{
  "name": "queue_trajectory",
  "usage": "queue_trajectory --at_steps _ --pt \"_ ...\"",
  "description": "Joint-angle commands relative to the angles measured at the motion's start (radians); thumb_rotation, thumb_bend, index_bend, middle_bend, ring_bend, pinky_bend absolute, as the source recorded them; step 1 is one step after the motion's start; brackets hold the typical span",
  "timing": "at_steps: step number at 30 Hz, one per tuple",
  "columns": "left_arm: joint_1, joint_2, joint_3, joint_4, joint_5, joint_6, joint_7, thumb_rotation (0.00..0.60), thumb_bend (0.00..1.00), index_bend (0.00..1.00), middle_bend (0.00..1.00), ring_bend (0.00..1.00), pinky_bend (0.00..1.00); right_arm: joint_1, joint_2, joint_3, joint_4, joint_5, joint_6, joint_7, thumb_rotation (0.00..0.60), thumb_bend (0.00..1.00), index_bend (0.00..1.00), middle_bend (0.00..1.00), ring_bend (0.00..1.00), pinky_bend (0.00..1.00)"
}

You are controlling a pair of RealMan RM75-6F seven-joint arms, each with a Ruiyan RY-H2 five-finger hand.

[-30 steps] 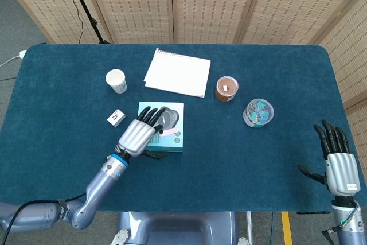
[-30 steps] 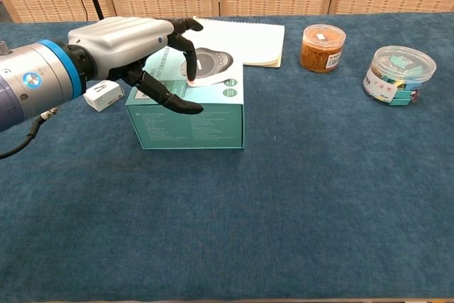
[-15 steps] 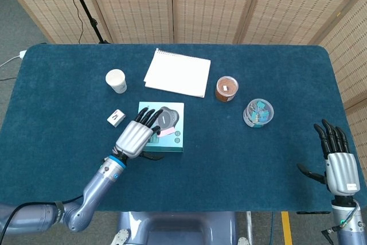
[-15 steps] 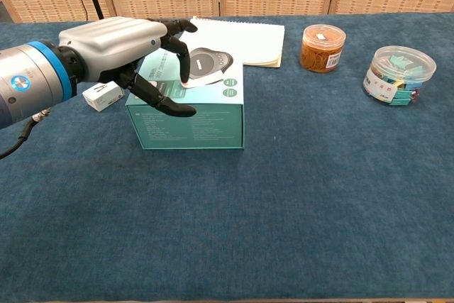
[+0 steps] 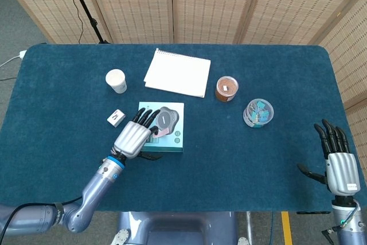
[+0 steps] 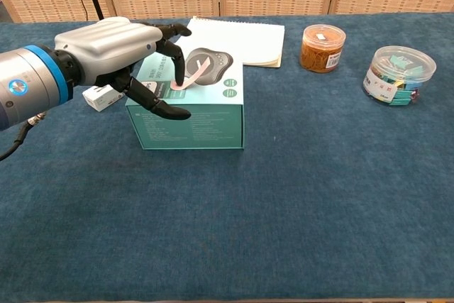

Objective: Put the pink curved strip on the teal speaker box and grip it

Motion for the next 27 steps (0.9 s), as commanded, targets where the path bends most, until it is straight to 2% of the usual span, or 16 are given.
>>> queue_trajectory --at_steps 1,27 --pt "0.004 0.006 0.003 -0.006 0.007 0.006 -0.002 0.271 0.0 0.44 0.0 0.0 0.0 -0.001 0.0 0.0 -0.001 -0.001 0.0 0.0 0.6 0.0 0.0 0.0 0.0 0.0" --pt "0.019 0.036 0.017 -0.011 0.031 -0.002 -0.033 0.264 0.0 0.44 0.0 0.0 0.0 -0.003 0.002 0.0 -0.01 -0.006 -0.001 -0.001 0.6 0.0 0.0 0.0 0.0 0.0"
